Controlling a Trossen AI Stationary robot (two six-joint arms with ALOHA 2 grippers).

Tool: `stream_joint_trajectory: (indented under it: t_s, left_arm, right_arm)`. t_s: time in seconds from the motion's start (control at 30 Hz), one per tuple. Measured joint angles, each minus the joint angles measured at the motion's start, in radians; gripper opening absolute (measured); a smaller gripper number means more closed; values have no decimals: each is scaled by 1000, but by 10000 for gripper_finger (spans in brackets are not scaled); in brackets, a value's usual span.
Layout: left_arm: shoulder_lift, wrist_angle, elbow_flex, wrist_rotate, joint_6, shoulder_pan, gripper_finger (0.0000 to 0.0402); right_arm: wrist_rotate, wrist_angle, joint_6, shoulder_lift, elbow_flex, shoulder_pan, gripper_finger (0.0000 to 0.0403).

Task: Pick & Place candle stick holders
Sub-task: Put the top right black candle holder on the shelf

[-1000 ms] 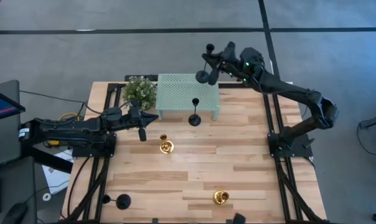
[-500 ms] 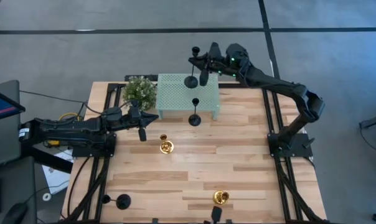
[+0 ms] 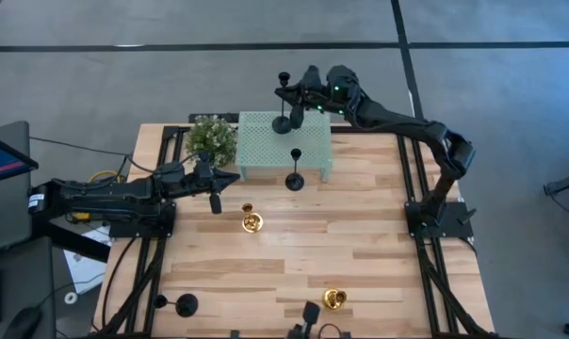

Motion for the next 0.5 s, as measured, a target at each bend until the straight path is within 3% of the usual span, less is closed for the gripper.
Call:
stream_joint_trajectory:
  t_s: [0.5]
  left_arm:
    - [0,0,0,0,0,0,8]
  right_arm:
    - [30,-17,59,23,13,-34,0]
